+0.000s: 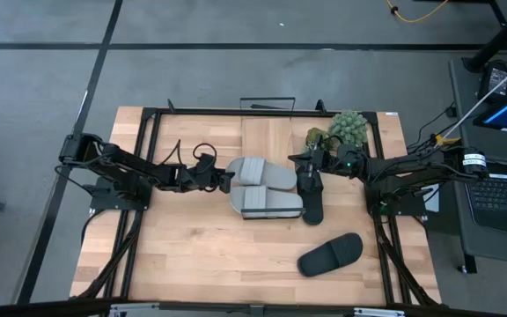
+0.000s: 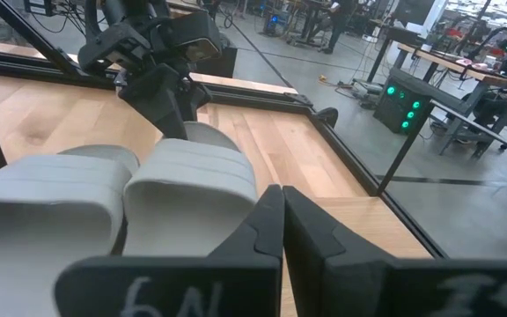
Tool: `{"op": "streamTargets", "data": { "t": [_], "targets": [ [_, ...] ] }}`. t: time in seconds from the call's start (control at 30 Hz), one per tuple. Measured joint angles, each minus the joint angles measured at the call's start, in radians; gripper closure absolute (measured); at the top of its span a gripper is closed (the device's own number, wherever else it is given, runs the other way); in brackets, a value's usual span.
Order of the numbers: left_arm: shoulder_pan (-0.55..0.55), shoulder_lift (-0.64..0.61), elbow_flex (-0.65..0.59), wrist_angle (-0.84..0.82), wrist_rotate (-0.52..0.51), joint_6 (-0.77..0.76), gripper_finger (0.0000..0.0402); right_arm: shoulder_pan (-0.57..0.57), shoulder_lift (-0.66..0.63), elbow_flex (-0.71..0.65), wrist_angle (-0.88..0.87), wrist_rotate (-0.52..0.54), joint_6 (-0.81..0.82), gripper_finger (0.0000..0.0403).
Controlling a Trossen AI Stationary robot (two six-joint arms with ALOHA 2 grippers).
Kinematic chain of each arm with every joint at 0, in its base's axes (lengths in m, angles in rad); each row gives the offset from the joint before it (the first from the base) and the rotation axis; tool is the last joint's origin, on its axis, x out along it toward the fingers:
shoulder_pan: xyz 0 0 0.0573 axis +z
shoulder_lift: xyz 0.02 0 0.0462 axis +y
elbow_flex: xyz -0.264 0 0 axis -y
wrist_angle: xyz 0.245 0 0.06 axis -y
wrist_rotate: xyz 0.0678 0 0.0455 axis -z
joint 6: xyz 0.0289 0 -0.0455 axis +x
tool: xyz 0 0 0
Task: Pick and place slides into the shelf
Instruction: Put the gray slipper on the shelf
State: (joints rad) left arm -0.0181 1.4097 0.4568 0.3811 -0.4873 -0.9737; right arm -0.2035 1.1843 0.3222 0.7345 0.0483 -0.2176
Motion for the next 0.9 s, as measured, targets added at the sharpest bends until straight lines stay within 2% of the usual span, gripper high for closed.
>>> {"op": "streamTargets", "data": {
  "t": [0.23, 0.37, 0.67, 0.9],
  "targets": [
    [0.0, 0.0, 0.0, -0.014, -0.002, -0.01, 0.0187, 0.0, 0.0, 0.0, 0.0, 0.0, 0.0, 0.0397],
    [0.0, 0.0, 0.0, -0.035, -0.002, 0.007, 0.016, 0.0, 0.0, 0.0, -0.005, 0.0, 0.0, 0.0397],
    [0.025, -0.028, 0.0, -0.06, 0.014, 0.019, 0.0152, 0.0, 0.0, 0.0, -0.005, 0.0, 0.0, 0.0397],
    [0.069, -0.098, 0.0, -0.06, 0.043, 0.127, 0.0152, 0.0, 0.0, 0.0, -0.007, 0.0, 0.0, 0.0397]
  ]
}}
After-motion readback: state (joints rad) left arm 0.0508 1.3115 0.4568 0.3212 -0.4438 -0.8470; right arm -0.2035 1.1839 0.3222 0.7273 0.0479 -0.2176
